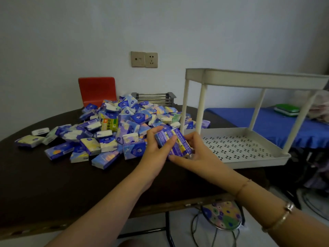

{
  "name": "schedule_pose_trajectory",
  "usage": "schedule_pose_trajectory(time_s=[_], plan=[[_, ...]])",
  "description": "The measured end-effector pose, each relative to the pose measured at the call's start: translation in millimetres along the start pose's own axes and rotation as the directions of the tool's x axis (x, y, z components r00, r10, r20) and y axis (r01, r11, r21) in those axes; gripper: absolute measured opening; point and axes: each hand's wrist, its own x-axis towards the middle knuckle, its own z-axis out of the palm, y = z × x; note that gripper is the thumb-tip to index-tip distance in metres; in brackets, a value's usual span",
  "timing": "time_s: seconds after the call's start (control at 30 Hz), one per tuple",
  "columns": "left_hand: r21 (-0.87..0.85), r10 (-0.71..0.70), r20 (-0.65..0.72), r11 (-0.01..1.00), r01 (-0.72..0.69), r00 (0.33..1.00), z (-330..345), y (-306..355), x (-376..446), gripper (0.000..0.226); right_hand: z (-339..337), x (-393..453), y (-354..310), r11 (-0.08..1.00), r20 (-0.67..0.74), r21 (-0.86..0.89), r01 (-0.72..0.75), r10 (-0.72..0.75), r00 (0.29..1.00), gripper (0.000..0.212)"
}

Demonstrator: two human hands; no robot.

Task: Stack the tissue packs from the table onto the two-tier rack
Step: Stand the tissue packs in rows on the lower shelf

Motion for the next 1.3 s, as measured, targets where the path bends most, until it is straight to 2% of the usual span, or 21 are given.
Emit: schedule_pose_trajectory(time_s=[0.07, 0.17, 0.27, 0.33, 0.47, 0.53, 0.67, 0.73, 0.87, 1.0, 1.17, 1.3], plan=[[0.039, 0.003, 0.063, 0.999, -0.005, 0.998, 16.9, 8.0, 0.8, 0.049, -9.9, -6.2, 1.8, 0.999, -0.069, -0.035, -0.026, 0.023, 0.997, 0.057], [0.082, -0.056, 0.168, 0.996, 0.042, 0.984, 36.8, 15.9, 6.0, 0.058, -22.4, -13.9, 7.7, 0.996, -0.115, 0.06, -0.073, 0.08, 0.99, 0.061], [0.124, -0.104, 0.276, 0.99, 0.072, 0.955, 49.0, 14.8, 5.1, 0.08, -28.9, -18.0, 13.9, 0.98, -0.128, 0.154, -0.122, 0.143, 0.981, 0.063], [0.143, -0.126, 0.316, 0.986, 0.084, 0.94, 55.4, 12.5, 0.6, 0.083, -35.0, -18.8, 17.3, 0.963, -0.133, 0.22, -0.157, 0.189, 0.973, 0.063], [0.109, -0.071, 0.239, 0.993, 0.045, 0.968, 62.2, 6.7, 4.5, 0.077, -48.2, -17.0, 24.7, 0.923, -0.139, 0.327, -0.202, 0.259, 0.956, 0.055], [0.112, -0.049, 0.164, 0.993, 0.031, 0.985, 61.1, 6.6, 9.2, 0.065, -55.6, -15.0, 31.7, 0.876, -0.172, 0.433, -0.214, 0.313, 0.934, 0.053], [0.406, -0.127, 0.178, 0.913, 0.044, 0.976, 57.5, -3.6, 13.5, 0.052, -72.6, -11.5, 43.9, 0.818, -0.224, 0.541, -0.196, 0.365, 0.904, 0.052], [0.441, -0.151, 0.188, 0.896, 0.054, 0.97, 58.4, -10.4, 12.1, 0.038, -79.7, -8.7, 48.9, 0.822, -0.231, 0.534, -0.199, 0.369, 0.9, 0.052], [0.449, -0.061, 0.146, 0.894, -0.011, 0.987, 55.0, -12.9, 11.9, 0.019, -85.5, 1.5, 60.9, 0.845, -0.2, 0.473, -0.25, 0.379, 0.903, 0.055], [0.484, -0.031, 0.169, 0.874, -0.056, 0.985, 37.6, -13.5, 5.8, 0.033, -79.2, 17.3, 67.5, 0.868, -0.127, 0.388, -0.308, 0.382, 0.915, 0.055], [0.441, 0.052, 0.125, 0.892, -0.102, 0.991, 18.7, -17.4, 6.7, 0.013, -54.6, 41.8, 79.8, 0.872, -0.019, 0.302, -0.386, 0.41, 0.912, 0.056], [0.513, 0.018, 0.065, 0.857, -0.049, 0.998, 5.8, -40.3, 15.2, 0.025, -33.7, 61.5, 90.3, 0.85, 0.006, 0.331, -0.41, 0.432, 0.902, 0.057]])
